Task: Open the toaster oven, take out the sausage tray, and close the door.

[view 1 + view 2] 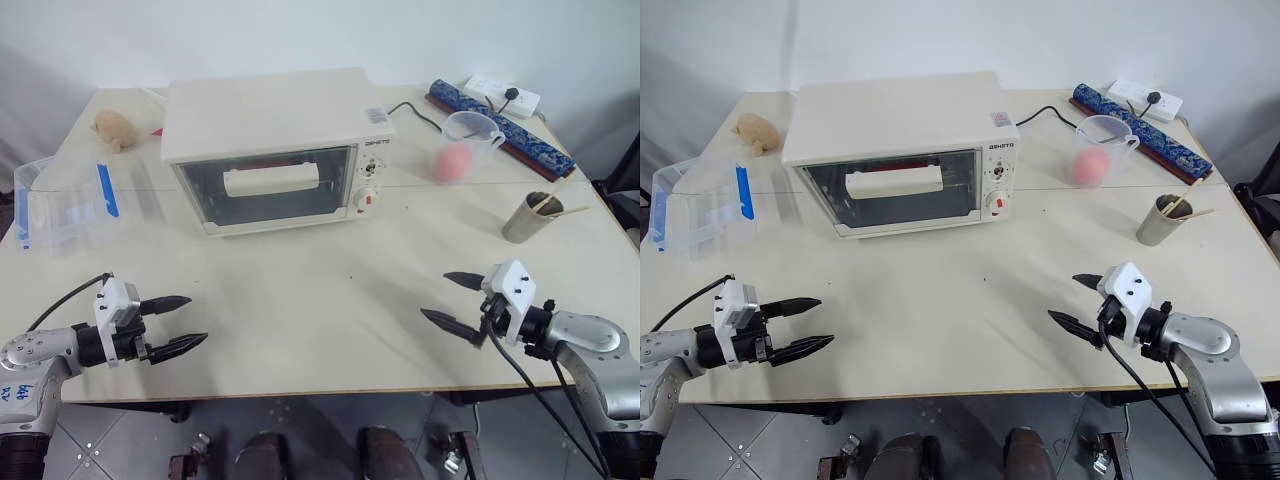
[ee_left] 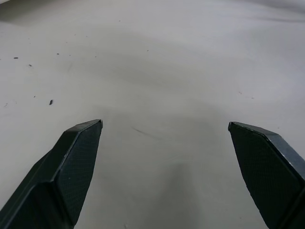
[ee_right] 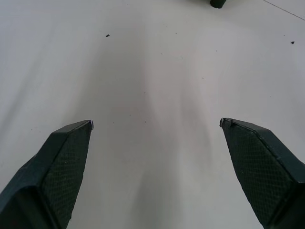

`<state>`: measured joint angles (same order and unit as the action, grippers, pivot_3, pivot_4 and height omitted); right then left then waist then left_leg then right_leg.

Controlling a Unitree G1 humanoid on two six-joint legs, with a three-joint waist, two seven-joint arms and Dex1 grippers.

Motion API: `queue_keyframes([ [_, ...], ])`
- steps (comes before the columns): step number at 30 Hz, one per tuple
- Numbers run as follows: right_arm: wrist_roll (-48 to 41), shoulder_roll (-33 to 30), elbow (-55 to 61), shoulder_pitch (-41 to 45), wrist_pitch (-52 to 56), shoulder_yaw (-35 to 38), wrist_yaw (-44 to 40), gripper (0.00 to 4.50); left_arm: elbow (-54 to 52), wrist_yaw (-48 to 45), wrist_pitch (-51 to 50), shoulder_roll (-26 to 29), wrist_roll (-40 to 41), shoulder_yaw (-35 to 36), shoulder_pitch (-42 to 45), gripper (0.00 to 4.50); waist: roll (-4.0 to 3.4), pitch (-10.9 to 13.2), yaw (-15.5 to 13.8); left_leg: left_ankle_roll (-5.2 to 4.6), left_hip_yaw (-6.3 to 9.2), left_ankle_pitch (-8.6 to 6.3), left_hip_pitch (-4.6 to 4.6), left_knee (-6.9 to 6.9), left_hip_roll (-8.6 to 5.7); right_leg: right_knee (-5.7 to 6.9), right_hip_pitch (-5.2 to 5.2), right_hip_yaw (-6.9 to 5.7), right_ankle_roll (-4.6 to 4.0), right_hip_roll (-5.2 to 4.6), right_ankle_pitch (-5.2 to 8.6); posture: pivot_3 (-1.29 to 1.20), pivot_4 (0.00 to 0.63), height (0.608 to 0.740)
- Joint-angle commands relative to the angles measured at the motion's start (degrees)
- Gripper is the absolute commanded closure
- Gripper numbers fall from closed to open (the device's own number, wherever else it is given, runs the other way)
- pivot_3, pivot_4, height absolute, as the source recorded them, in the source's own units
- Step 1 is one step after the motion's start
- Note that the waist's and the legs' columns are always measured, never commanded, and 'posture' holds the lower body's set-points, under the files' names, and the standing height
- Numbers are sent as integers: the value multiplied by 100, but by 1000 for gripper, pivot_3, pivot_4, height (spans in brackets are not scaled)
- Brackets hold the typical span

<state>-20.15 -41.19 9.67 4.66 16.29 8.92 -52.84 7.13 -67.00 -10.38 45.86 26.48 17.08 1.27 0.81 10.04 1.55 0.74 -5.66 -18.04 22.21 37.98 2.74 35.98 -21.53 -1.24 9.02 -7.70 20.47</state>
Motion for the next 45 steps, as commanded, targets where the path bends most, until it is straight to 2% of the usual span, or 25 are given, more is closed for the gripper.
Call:
queue_keyframes([
  [1, 9, -116, 188, 100, -5, -3, -16, 0, 197, 60, 711, 56, -413, -41, 62, 9, 0, 0, 0, 0, 0, 0, 0, 0, 0, 0, 0, 0, 0, 0, 0, 0, 150, 740],
  [3, -39, -113, 333, 149, 124, -52, -5, 0, 133, 569, 306, -65, -367, 81, 115, 9, 0, 0, 1, 1, -3, 0, 0, 1, 0, 0, 0, -1, 0, 1, 0, 0, 150, 740],
  [6, -164, -100, 607, 235, 371, -106, 4, 0, -171, 534, 102, -119, -40, 206, 73, 9, 4, 2, 1, 1, 0, 0, 0, 1, 1, 1, 0, -2, 1, 0, 0, 0, 150, 740],
  [10, -329, -74, 943, 516, 895, -285, 75, 0, -109, 644, 26, -122, -9, 247, 129, 9, 4, 3, 5, 1, 1, 0, 2, 2, 1, 1, -1, -2, 1, -1, -1, 0, 150, 740],
  [15, -396, 213, 1077, 1776, 1660, -1013, 192, 0, -32, 670, -288, -224, 396, 437, 396, 9, 4, 4, 22, 1, 2, 0, 2, 8, 5, 7, -3, -5, 0, 1, -1, 0, 150, 740],
  [19, -212, 500, 765, 2601, 1695, -1449, 226, 0, -57, 659, -193, -376, 553, 582, 469, 9, 4, 4, 17, 8, 8, -2, 3, 7, 6, 12, -6, -18, 0, 0, -2, 0, 150, 740],
  [21, -459, 682, 489, 3018, 1987, -1531, 82, 408, -85, 684, -176, -427, 633, 677, 490, 0, 4, 3, 15, 11, 8, -7, 7, 7, 5, 13, -10, -30, 1, -2, -2, 0, 150, 740],
  [25, -138, 906, -226, 3729, 1580, -1920, -257, 1503, -196, 700, -240, -422, 726, 816, 450, 0, 6, 4, 22, 10, 8, -9, 15, 12, 5, 15, -11, -82, 3, -14, -5, 0, 150, 740],
  [26, -91, 933, -341, 3826, 1473, -1975, -344, 1964, -209, 718, -238, -423, 729, 836, 430, 0, 6, 4, 22, 10, 7, -9, 16, 12, 5, 17, -11, -97, 3, -18, -5, 0, 150, 740],
  [29, 42, 940, -574, 4048, 1342, -2139, -563, 2911, -306, 728, -239, -432, 753, 923, 323, 0, 5, 4, 20, 11, 1, -9, 18, 12, 5, 24, -10, -144, 2, -31, -5, 0, 150, 740],
  [32, 17, 959, -524, 4077, 1332, -2083, -584, 2911, -431, 795, -253, -455, 784, 1008, 194, 0, 6, 4, 22, 11, -1, -10, 19, 12, 2, 30, -10, -174, 1, -44, -5, 0, 150, 740],
  [33, 41, 925, -498, 4056, 1314, -2088, -604, 2735, -489, 805, -265, -463, 812, 1035, 115, 0, 5, 4, 22, 11, 0, -10, 19, 11, -1, 32, -10, -181, 1, -49, -5, 0, 150, 740],
  [35, 88, 878, -482, 4036, 1274, -2107, -636, 2281, -560, 819, -279, -466, 853, 1058, 22, 0, 6, 4, 22, 11, 0, -10, 19, 13, -1, 36, -10, -193, 1, -52, -5, 0, 150, 740],
  [42, 305, 918, -872, 4306, 1025, -2065, -667, 27, -532, 816, -283, -426, 909, 1123, 22, 0, 6, 4, 22, 11, -4, -10, 18, 17, -3, 46, -10, -245, -6, -71, -9, 0, 150, 740],
  [45, 357, 1001, -1108, 4495, 926, -2041, -660, 27, -476, 806, -281, -390, 918, 1157, 67, 0, 6, 4, 35, 12, -5, -10, 18, 16, -2, 47, -10, -251, -6, -72, -9, 0, 150, 740],
])
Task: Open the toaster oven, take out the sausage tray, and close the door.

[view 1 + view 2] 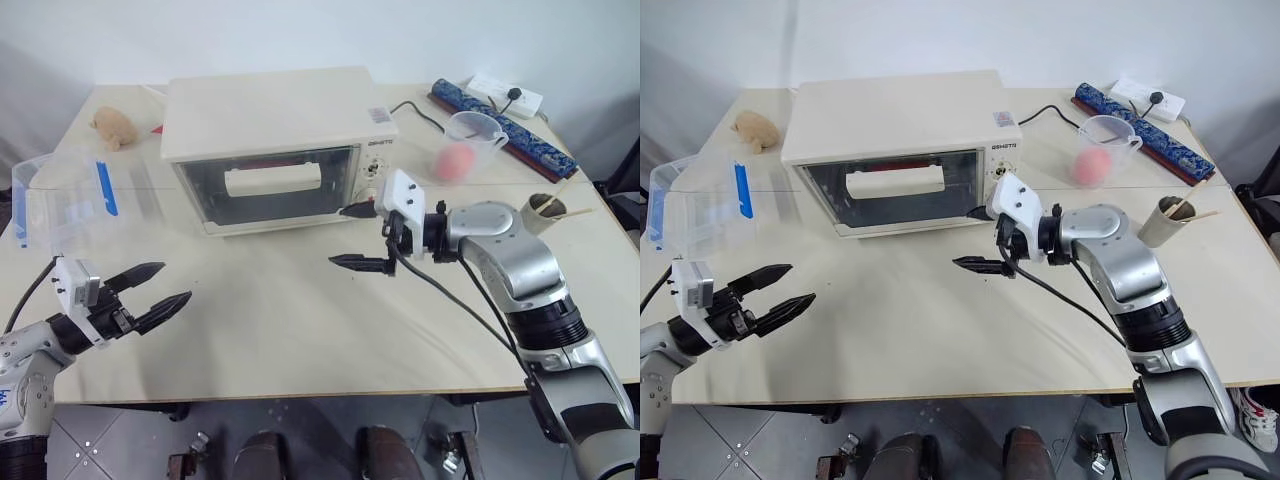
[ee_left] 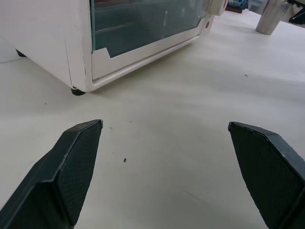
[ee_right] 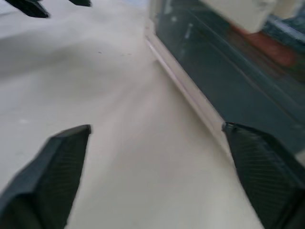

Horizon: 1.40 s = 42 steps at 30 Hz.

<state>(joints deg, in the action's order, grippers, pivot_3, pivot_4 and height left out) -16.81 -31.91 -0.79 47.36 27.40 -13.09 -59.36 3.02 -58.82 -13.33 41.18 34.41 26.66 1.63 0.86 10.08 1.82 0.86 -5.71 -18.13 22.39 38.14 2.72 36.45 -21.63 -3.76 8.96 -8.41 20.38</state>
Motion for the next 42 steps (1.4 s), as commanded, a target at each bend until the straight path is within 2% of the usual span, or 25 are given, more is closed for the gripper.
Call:
queue_keyframes([
  [1, 46, 102, -153, 284, -239, 159, -15, 27, -50, -15, 15, 83, 128, 203, 53, 0, 0, 0, 15, 1, 0, 0, 0, 0, 1, 0, 0, -3, 0, 0, 0, 0, 150, 740],
  [10, 377, 541, -1285, 1134, -1061, 111, -142, 27, 91, -42, -76, 140, 242, 300, 335, 0, -1, 0, 37, 1, -6, 0, 0, 1, 0, 3, 0, -11, -1, -2, 0, 0, 150, 740],
  [14, 334, 704, -1393, 1384, -1176, 95, -380, 27, 130, -95, -182, 188, 326, 347, 403, 0, -1, 1, 117, 2, -2, 0, 0, -1, 2, 8, -1, -23, -1, -2, 0, 0, 150, 740],
  [22, 186, 844, -842, 1325, -924, -52, -930, 27, 174, -121, -276, 229, 410, 482, 475, 0, -2, 1, 156, 3, 4, 0, 0, -1, 2, 11, -1, -35, -1, -5, 0, 0, 150, 740],
  [31, 104, 836, -295, 1035, -633, 13, -1059, 27, 215, -14, -448, 315, 599, 777, 561, 0, -3, 2, 287, 11, 10, -3, 0, -7, 4, 17, -4, -57, -1, -7, 0, 0, 150, 740],
  [37, 45, 925, 263, 683, -349, -113, -1020, 27, 439, 23, -773, 647, 804, 1226, 603, 0, -3, 3, 321, 13, 24, -4, -2, -11, 6, 22, -10, -63, -1, -7, 0, 0, 150, 740],
  [40, 56, 955, 452, 491, -274, -175, -993, 0, 467, -93, -962, 789, 1123, 1638, 597, 604, -2, 3, 319, 14, 24, -5, -2, -11, 6, 22, -11, -63, -1, -8, 0, 0, 150, 740],
  [42, 60, 963, 525, 409, -250, -206, -982, 0, 458, -169, -1072, 876, 1222, 1780, 553, 1175, -2, 3, 319, 16, 25, -6, -2, -11, 7, 26, -13, -63, -1, -8, 0, 0, 150, 740],
])
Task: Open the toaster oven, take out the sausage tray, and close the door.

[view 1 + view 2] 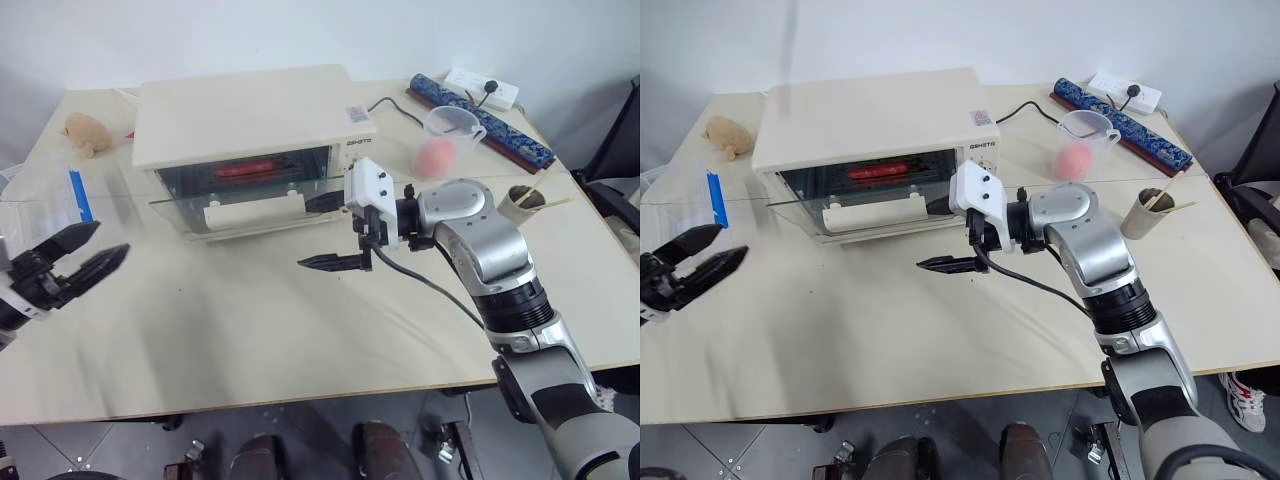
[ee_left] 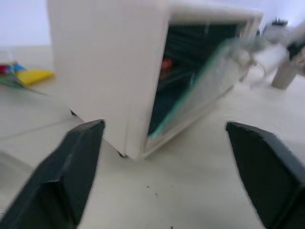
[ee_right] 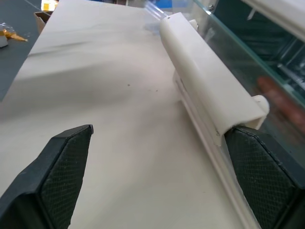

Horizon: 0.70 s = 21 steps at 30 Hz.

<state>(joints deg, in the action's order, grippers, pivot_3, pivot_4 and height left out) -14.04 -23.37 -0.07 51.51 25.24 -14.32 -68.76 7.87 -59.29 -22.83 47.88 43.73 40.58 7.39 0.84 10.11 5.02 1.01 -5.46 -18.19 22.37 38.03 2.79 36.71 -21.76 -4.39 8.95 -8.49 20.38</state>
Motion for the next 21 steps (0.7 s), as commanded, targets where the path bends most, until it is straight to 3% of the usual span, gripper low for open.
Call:
queue_keyframes([
  [1, -216, 114, 476, -34, -27, -97, -37, 0, -13, -149, -143, 238, 309, 434, -28, 1525, 0, 0, 0, 0, -1, 0, 0, 0, 0, 2, -1, 0, 0, 0, 0, 0, 150, 740],
  [10, -125, 146, 707, -315, -41, -391, 10, 0, -312, -348, -401, 253, 405, -11, 222, 4436, 1, 0, -17, 3, -4, -1, -3, 1, 0, 13, -2, -1, 0, 0, 0, 0, 150, 740],
  [21, -75, 75, 1023, -586, 134, -443, 337, 0, -87, -170, -482, 35, 7, -1350, 1318, 4490, 3, 0, -17, 3, -3, -1, -4, 4, -2, 22, -7, -2, 0, 1, 0, 0, 150, 740],
])
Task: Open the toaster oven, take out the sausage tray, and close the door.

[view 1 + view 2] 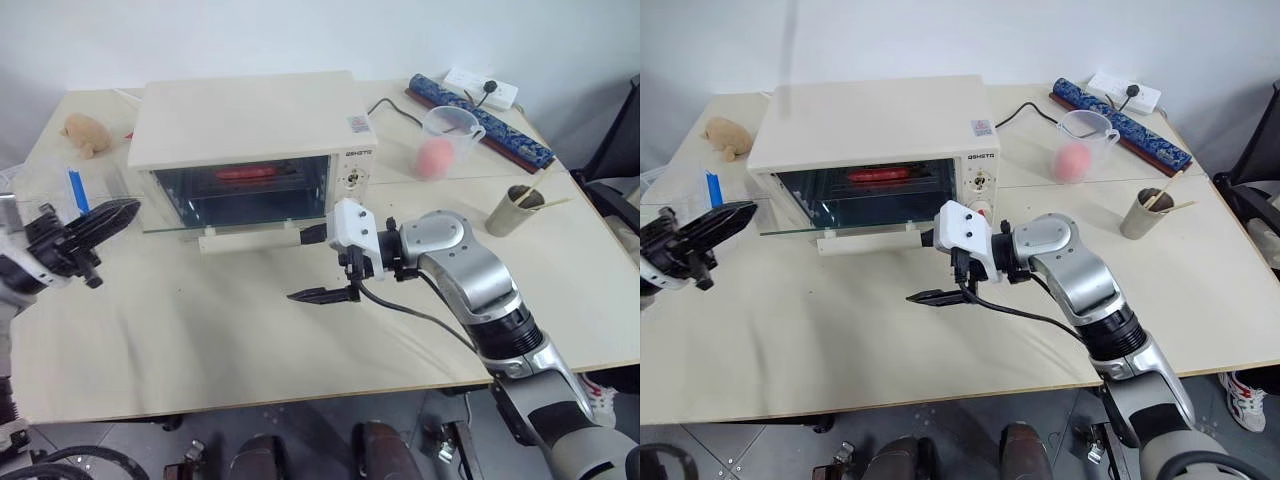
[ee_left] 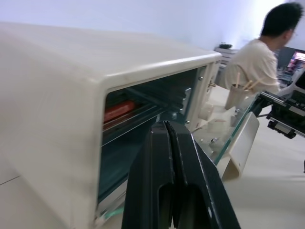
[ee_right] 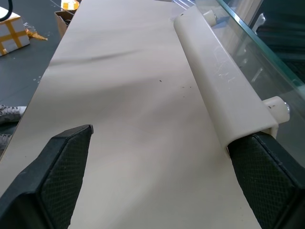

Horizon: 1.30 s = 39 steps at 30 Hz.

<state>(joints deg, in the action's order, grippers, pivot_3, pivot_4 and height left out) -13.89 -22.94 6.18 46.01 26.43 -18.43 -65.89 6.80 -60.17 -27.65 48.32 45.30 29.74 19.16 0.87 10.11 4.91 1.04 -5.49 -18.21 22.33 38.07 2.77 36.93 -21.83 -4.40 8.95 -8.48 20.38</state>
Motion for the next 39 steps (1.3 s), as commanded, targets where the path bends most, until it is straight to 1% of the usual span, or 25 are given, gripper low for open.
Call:
queue_keyframes([
  [1, -95, 21, 420, -51, 44, -21, 86, 0, 68, -102, 0, -25, -210, -388, 197, 4490, 0, 0, -5, 0, -1, 0, 0, 1, 0, 0, 1, -1, 0, 0, 0, 0, 150, 740],
  [6, -92, -130, 650, -172, 315, 92, 297, 0, 371, -200, 99, -137, -445, -783, 480, 4490, 1, 0, -30, 0, -6, 0, 2, 6, -2, 1, 1, -3, 0, -1, 0, 0, 150, 740],
  [16, -57, -458, 898, -315, 773, 298, 756, 0, 942, -485, 327, -205, -684, -948, 862, 4490, 3, -1, -79, 0, -10, 0, 2, 17, -4, 1, 11, -5, 0, -1, 0, 0, 150, 740],
  [22, -177, -741, 1090, -467, 960, 398, 786, 0, 1250, -677, 456, -244, -822, -1024, 1004, 4490, 3, -1, -137, 0, -14, 0, 2, 18, -4, 0, 11, -5, 0, -1, 0, 0, 150, 740],
  [29, -360, -1904, 1519, -915, 1294, 479, 227, 0, 1539, -884, 586, -293, -973, -1140, 1127, 4490, 6, 0, -280, -1, -15, 0, 5, 23, -5, -5, 11, -5, 0, -1, 0, 0, 150, 740],
  [33, -445, -2765, 1702, -1242, 1307, 614, -230, 0, 1629, -1077, 634, -267, -1098, -1277, 1110, 4490, 8, 2, -339, -3, -20, -1, 6, 29, -5, -8, 14, -5, 0, -1, 0, 0, 150, 740],
  [35, -376, -3069, 1681, -1318, 1217, 641, -328, 0, 1622, -1183, 663, -249, -1180, -1368, 1050, 4490, 8, 2, -348, -5, -22, -3, 7, 34, -6, -11, 15, -5, 0, -3, 0, 0, 150, 740],
  [37, -252, -3231, 1542, -1295, 1050, 731, -272, 0, 1575, -1323, 719, -209, -1335, -1520, 932, 4490, 8, 2, -345, -5, -22, -3, 7, 37, -6, -11, 17, -5, 0, -3, 0, 0, 150, 740],
  [39, -199, -3251, 1418, -1159, 996, 861, -143, 0, 1562, -1465, 798, -159, -1495, -1685, 833, 4490, 9, 2, -335, -5, -24, -3, 6, 38, -6, -11, 17, -5, -1, -3, 0, 0, 150, 740],
])
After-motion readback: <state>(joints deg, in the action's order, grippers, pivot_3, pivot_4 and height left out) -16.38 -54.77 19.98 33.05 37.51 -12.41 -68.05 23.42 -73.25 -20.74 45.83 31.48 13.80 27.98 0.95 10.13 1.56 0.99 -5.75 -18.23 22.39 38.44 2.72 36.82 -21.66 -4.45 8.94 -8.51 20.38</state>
